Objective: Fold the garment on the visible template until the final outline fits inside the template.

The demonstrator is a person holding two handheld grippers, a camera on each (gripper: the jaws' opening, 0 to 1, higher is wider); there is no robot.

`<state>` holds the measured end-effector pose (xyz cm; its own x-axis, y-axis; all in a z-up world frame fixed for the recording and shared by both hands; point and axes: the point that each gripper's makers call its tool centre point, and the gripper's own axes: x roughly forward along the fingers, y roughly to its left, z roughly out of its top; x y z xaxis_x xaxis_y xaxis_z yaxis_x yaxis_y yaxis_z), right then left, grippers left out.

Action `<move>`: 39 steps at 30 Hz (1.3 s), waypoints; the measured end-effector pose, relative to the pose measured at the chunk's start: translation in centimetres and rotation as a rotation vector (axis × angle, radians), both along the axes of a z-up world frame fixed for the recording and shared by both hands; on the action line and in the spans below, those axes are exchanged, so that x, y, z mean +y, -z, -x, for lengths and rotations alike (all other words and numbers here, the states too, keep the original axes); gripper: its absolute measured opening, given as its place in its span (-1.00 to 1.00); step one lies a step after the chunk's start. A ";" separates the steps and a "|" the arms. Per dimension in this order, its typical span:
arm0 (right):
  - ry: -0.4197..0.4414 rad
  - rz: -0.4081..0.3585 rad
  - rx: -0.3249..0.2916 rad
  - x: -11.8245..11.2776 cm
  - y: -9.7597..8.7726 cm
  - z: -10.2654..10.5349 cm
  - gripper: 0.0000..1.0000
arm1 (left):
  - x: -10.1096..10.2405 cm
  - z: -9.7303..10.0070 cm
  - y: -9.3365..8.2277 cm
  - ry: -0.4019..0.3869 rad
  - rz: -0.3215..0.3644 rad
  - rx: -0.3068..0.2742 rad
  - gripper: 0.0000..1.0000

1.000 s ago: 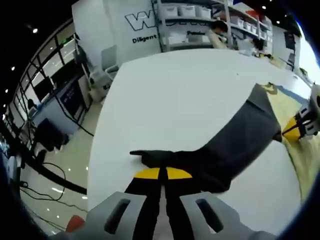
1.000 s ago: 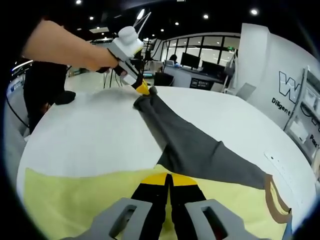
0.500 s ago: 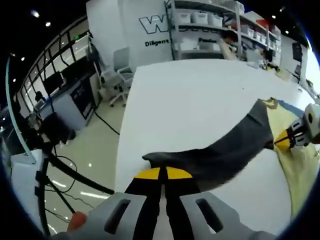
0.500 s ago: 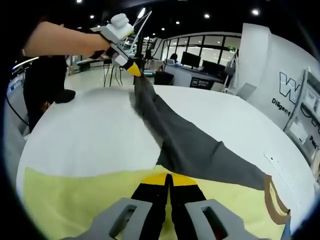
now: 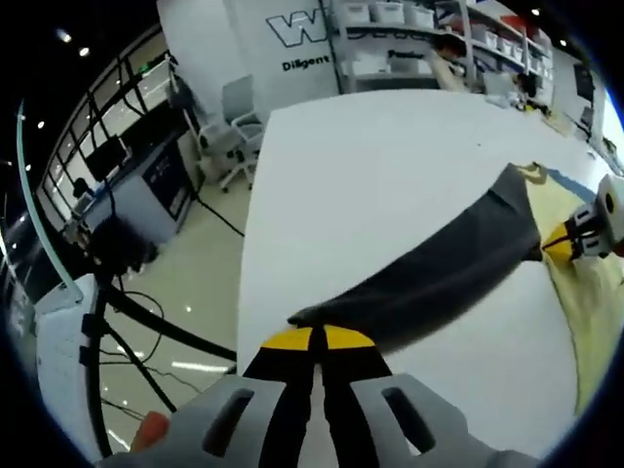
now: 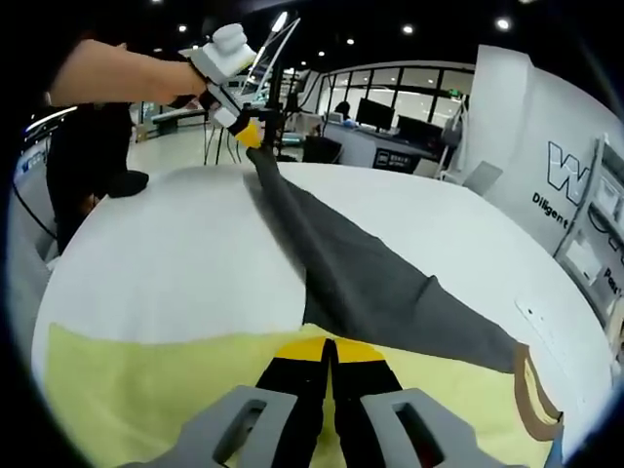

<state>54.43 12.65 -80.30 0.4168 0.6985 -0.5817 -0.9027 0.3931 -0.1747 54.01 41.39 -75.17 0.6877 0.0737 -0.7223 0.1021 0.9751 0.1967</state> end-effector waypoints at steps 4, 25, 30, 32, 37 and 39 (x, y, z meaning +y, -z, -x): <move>-0.005 0.003 0.005 0.0 0.0 0.1 -1.00 | 0.2 -0.2 0.8 -0.009 -0.010 0.005 -1.00; -0.151 0.033 0.051 1.2 0.1 5.6 -1.00 | 0.0 -0.2 1.5 0.003 -0.039 0.035 -1.00; -0.235 0.029 0.128 1.4 0.1 8.2 -1.00 | 0.6 0.2 1.6 -0.006 -0.047 0.042 -1.00; -0.259 0.031 0.148 1.5 0.1 8.8 -1.00 | 0.8 0.3 1.7 -0.011 -0.048 0.044 -1.00; -0.253 0.019 0.112 1.9 -0.8 8.1 -1.00 | 0.9 1.3 2.5 -0.017 -0.047 0.064 -1.00; -0.201 -0.067 0.078 2.8 -2.8 6.6 -1.00 | 0.8 1.5 2.7 -0.017 -0.045 0.066 -1.00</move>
<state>47.81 15.47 -77.54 0.2211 0.8010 -0.5563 -0.9738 0.2126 -0.0809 52.46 42.23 -77.83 0.6374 0.1182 -0.7614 0.1000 0.9671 0.2338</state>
